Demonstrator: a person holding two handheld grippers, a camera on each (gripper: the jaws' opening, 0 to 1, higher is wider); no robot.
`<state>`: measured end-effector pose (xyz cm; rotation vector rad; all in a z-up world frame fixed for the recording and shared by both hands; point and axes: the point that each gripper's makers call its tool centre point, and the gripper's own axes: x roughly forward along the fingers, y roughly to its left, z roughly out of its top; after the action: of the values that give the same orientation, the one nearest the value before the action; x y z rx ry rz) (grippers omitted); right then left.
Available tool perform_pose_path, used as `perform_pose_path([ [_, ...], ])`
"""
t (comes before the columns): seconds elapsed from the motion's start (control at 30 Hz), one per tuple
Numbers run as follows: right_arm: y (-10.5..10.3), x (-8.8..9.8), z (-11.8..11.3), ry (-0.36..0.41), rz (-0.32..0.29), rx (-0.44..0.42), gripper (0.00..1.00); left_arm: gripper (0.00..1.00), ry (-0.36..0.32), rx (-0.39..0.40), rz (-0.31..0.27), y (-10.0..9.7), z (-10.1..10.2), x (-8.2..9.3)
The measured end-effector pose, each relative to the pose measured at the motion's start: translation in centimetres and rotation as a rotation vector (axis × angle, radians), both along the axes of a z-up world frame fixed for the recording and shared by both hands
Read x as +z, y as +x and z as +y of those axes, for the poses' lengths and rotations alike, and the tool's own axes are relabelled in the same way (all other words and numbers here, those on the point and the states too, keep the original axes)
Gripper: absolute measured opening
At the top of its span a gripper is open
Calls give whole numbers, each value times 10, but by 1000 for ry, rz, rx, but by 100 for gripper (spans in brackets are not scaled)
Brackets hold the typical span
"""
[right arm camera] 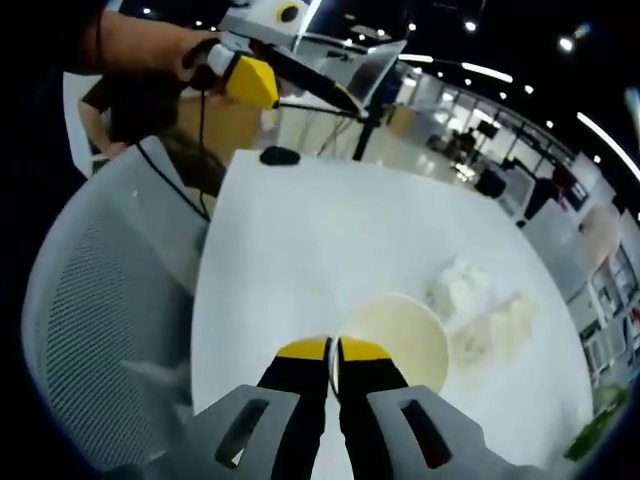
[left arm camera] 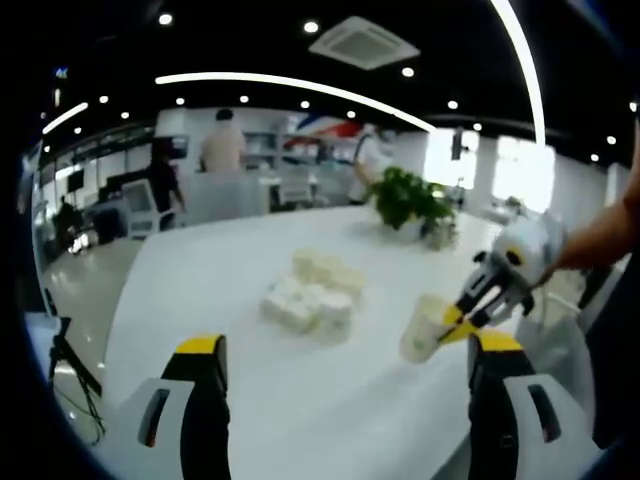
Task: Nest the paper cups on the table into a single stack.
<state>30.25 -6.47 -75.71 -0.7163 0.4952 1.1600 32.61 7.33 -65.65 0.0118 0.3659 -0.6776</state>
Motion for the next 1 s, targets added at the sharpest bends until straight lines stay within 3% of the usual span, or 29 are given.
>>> perform_pose_path([
  [1.0, -18, -34, 8, -37, 69, -1, 0, 99, -13, 3, 9, -2, -1, -2],
])
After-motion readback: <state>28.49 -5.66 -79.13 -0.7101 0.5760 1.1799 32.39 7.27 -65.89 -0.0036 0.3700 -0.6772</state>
